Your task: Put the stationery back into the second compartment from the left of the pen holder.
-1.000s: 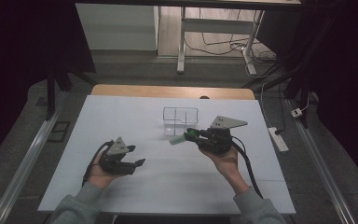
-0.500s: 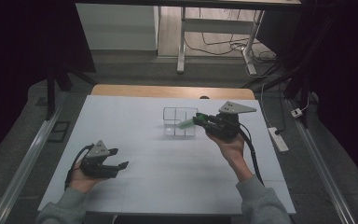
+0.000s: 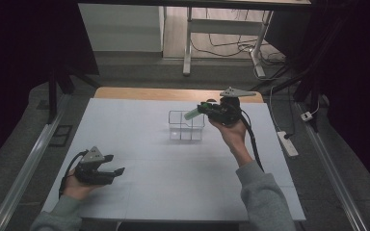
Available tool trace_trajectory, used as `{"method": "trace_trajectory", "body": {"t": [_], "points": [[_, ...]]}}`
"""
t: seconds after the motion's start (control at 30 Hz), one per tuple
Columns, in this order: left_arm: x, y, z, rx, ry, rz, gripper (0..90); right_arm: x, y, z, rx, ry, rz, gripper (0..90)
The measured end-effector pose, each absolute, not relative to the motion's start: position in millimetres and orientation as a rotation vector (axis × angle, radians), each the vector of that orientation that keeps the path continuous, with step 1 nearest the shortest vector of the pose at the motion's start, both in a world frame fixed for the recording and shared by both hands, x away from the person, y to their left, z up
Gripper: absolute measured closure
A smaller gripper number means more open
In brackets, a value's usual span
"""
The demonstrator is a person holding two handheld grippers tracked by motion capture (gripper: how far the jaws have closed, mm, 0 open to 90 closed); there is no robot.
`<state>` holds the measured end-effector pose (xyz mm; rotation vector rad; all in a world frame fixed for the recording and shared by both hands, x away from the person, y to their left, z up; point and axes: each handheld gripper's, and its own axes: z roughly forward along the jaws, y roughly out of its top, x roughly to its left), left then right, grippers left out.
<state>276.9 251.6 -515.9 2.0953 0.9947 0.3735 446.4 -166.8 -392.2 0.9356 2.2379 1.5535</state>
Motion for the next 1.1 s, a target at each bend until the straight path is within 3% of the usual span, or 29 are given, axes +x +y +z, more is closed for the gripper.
{"method": "trace_trajectory", "body": {"t": [0.2, 0.3, 0.43, 0.7, 1.1], "points": [[277.4, 254.1, -517.8, 2.095, 1.006, 0.369, 29.0, 459.6, -155.2, -406.3, 0.967, 2.293, 1.511, 71.7], [277.3, 253.6, -518.1, 2.099, 1.003, 0.369, 28.9, 461.5, -151.9, -413.2, 0.984, 2.296, 1.507, 59.2], [277.6, 254.2, -518.4, 2.097, 1.007, 0.369, 28.8, 459.5, -154.6, -413.2, 0.988, 2.296, 1.503, 52.9], [277.8, 254.4, -518.9, 2.096, 1.011, 0.366, 28.8, 442.0, -167.7, -417.7, 0.941, 2.31, 1.482, 48.3], [278.4, 252.0, -519.4, 2.101, 1.008, 0.345, 28.4, 395.5, -216.3, -452.8, 0.916, 2.356, 1.405, 45.5]]}}
